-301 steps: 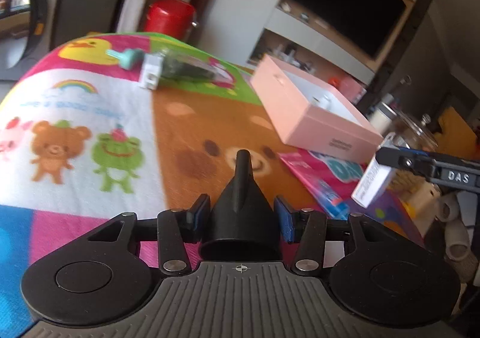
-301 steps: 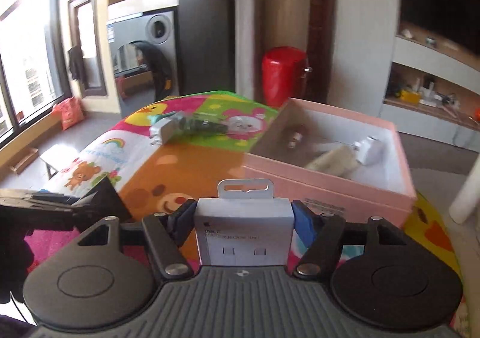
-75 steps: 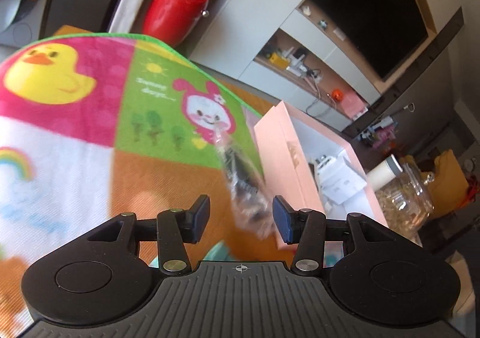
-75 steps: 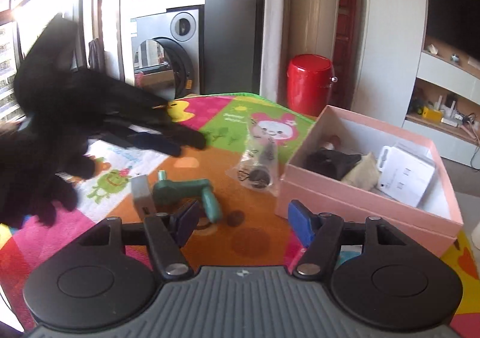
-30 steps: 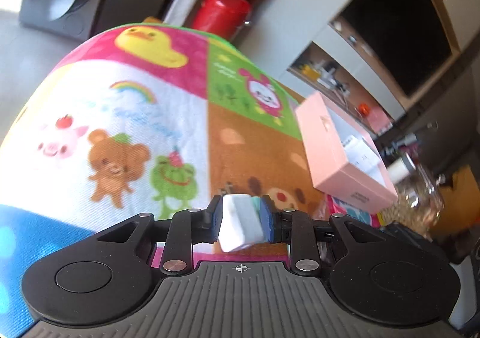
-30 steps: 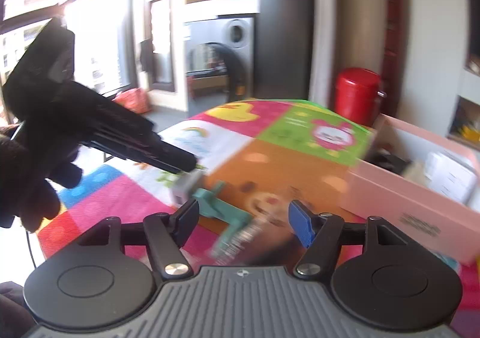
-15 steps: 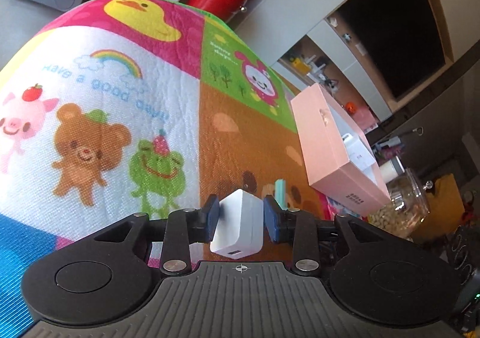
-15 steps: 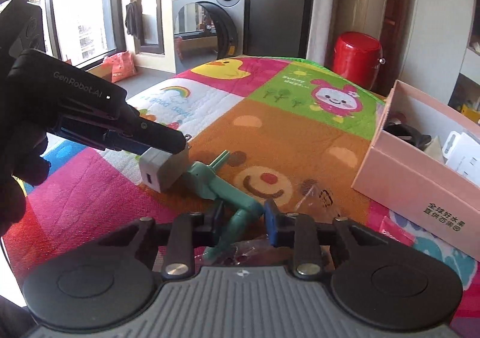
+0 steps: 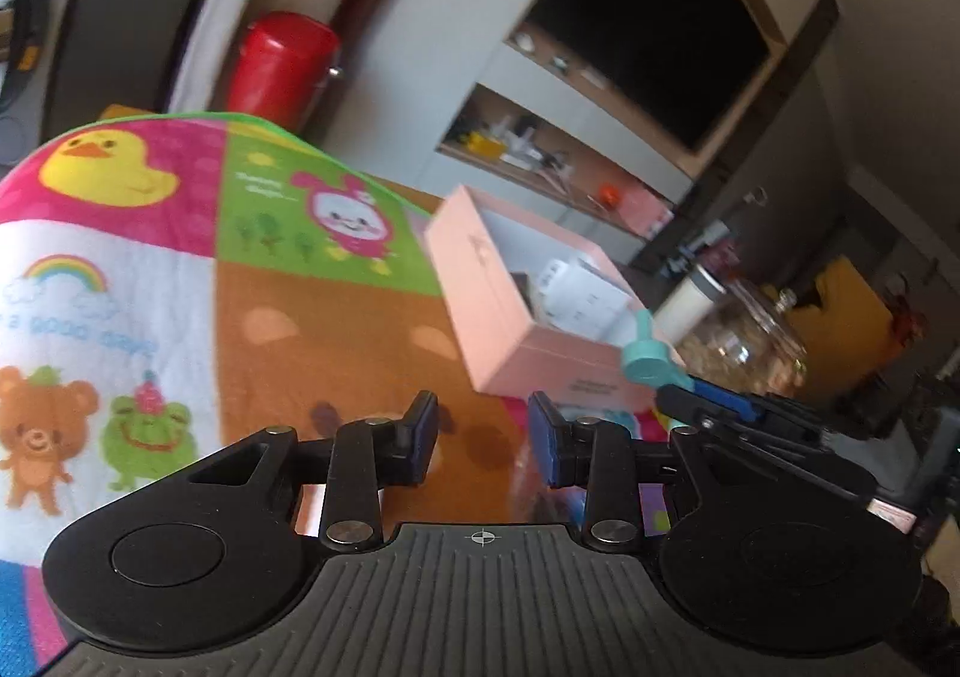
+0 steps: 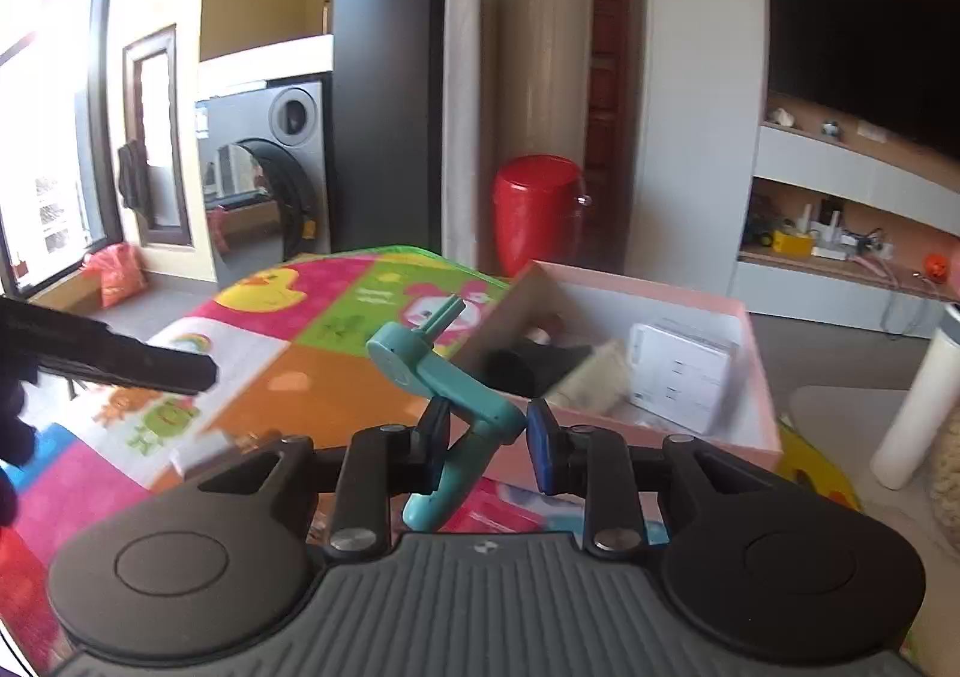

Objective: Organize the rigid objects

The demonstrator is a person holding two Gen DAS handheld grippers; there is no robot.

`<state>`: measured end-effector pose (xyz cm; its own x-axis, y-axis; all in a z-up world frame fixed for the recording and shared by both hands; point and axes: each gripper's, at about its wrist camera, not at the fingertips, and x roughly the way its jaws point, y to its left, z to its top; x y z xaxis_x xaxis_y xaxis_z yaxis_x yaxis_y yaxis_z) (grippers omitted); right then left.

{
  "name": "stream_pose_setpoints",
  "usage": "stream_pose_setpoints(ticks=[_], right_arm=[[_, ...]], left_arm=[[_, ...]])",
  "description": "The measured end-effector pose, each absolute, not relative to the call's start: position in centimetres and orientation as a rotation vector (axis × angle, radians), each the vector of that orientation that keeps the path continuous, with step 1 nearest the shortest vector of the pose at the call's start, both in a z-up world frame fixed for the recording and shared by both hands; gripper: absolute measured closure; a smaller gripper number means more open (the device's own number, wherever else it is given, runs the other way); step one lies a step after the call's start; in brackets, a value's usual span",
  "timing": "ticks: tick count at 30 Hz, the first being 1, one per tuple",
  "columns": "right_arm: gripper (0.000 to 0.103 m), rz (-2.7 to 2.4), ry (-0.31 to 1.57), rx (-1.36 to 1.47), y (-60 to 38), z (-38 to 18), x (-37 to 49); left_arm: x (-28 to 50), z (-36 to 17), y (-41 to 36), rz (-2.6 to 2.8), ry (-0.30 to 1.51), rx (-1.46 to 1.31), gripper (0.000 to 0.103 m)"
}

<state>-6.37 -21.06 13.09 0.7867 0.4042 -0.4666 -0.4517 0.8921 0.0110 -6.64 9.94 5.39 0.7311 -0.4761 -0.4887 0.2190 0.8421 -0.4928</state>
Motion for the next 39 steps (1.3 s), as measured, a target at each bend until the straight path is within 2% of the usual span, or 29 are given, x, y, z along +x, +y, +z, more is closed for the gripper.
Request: stream_pose_setpoints(ticks=[7, 10, 14, 19, 21, 23, 31, 35, 39], right_arm=[[0.076, 0.378, 0.613, -0.122, -25.4, 9.4, -8.0], [0.076, 0.376, 0.639, -0.137, -26.2, 8.2, -8.6], [0.075, 0.376, 0.665, -0.152, -26.2, 7.2, -8.4], [0.072, 0.407, 0.65, -0.208, -25.5, 6.8, -8.4], [0.055, 0.396, 0.64, -0.259, -25.2, 6.7, -8.6], [0.046, 0.382, 0.633, -0.28, -25.2, 6.7, -8.8], [0.043, 0.249, 0.546, -0.382, -26.3, 7.1, -9.4], [0.026, 0.376, 0.591, -0.175, -27.1, 8.1, -9.0], [0.025, 0.396, 0.634, -0.093, -26.0, 7.6, -8.0]], left_arm=[[-6.1, 2.6, 1.5, -0.525, 0.831, -0.126, 0.067], [-5.9, 1.8, 0.0, -0.464, 0.845, -0.028, 0.067], [-5.5, 1.5, 0.4, -0.422, 0.863, -0.024, 0.072], [-4.7, 1.4, 2.1, -0.279, 0.832, -0.087, 0.073], [-4.6, 1.2, 2.5, -0.27, 0.819, -0.137, 0.073], [-4.6, 1.0, 2.3, -0.263, 0.804, -0.137, 0.073], [-5.9, 0.2, 2.3, -0.234, 0.721, -0.182, 0.073], [-6.0, 0.3, 2.1, -0.242, 0.718, -0.147, 0.073], [-6.0, 0.2, 2.1, -0.242, 0.721, -0.144, 0.073]])
